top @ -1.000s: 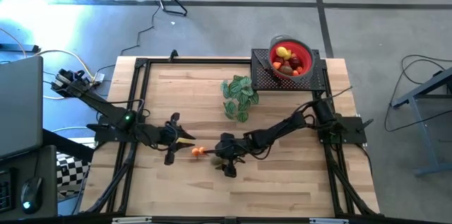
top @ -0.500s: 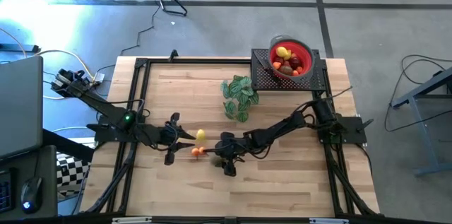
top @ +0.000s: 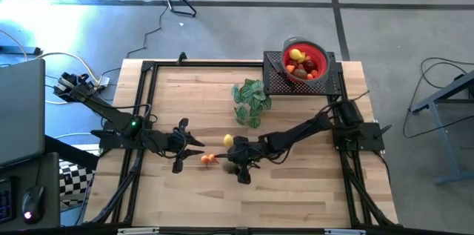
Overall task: Pick & Place Fruit
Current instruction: Put the kiwi into the red colander
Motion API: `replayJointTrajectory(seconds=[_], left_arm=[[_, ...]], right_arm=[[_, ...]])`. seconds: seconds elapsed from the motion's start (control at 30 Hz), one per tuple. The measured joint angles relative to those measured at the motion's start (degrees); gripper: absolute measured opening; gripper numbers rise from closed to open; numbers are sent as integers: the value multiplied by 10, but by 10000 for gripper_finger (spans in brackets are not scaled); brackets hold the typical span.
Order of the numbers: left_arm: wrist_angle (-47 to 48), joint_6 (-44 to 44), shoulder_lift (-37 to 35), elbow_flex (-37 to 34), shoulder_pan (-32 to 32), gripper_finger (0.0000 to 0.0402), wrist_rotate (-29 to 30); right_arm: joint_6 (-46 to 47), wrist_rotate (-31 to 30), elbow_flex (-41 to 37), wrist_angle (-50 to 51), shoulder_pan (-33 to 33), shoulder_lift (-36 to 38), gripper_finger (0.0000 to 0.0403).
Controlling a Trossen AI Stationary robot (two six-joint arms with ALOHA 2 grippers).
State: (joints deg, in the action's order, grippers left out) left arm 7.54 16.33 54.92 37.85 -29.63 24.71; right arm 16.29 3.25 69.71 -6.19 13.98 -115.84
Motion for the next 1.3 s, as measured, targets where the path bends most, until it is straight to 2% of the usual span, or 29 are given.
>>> replayJointTrajectory(seconds=[0.27,0.47,0.9,1.3], left_arm=[[1,0,0,0,0,99,0],[2,0,0,0,0,99,0],[4,4,0,0,0,99,-1],[4,4,0,0,0,99,-1]], right_arm=[[0,-4,0,58,-12,79,233],[25,-32,1,110,-34,148,233],[34,-149,1,258,-96,300,232],[57,-237,2,369,-182,397,232]])
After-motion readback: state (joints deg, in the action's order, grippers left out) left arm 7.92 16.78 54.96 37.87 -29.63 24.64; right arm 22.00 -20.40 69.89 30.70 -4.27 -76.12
